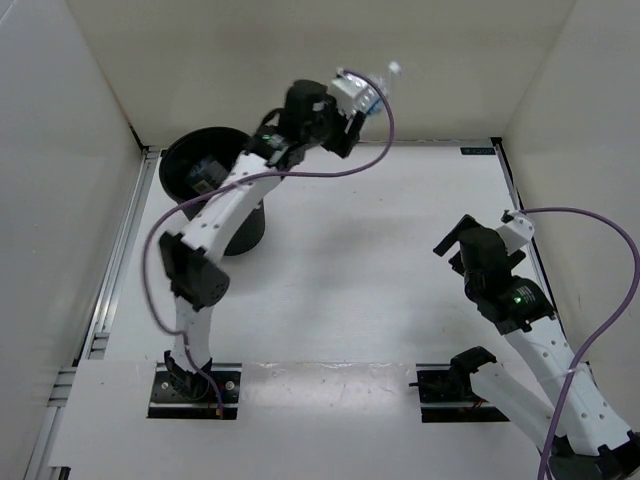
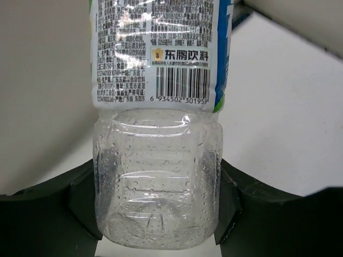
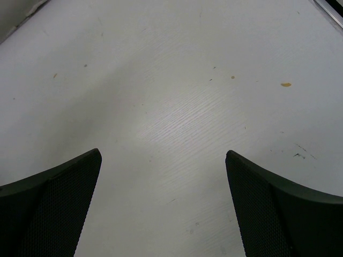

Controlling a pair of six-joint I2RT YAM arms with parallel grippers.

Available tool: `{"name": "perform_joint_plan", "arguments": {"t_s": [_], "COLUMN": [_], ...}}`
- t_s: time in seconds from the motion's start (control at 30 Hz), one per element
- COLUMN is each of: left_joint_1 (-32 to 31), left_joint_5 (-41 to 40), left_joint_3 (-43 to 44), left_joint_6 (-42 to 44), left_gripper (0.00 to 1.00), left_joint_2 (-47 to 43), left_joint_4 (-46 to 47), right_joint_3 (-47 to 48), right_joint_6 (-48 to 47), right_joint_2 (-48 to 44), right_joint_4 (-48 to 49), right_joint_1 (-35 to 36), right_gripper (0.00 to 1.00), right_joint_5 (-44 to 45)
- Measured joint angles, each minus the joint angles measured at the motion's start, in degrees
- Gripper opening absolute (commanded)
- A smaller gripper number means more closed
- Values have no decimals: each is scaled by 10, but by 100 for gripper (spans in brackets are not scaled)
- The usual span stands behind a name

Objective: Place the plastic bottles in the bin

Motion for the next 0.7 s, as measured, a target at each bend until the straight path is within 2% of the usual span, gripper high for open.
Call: {"name": "perform_joint_plan", "arguments": {"t_s": [0.13,0.27,0.37,0.47,0.7], "left_joint_1": [26,103,133,154,246], "left_joint_5": [-26,-71,-86,-82,-71], "left_joint_3": [-45,-143,-238,-310,-408], "left_joint_6": [12,29,39,46,48], "left_gripper": [10,10,10,10,10], "left_joint_2": [-169,-325,-396,-409,-339], "left_joint_4": [8,-1,-12,-30,-70], "right_joint_3": [0,-2,-5,-5,-5], "right_joint_6": [5,7,7,8,7], "right_joint_2": [-7,-7,-4,6,18], "right_joint_4": [4,17,26,37,47], "right_joint_1": [0,0,0,0,1], "right_gripper": [100,100,100,100,100], "right_joint_5": [-5,-9,-17,-27,-41]}}
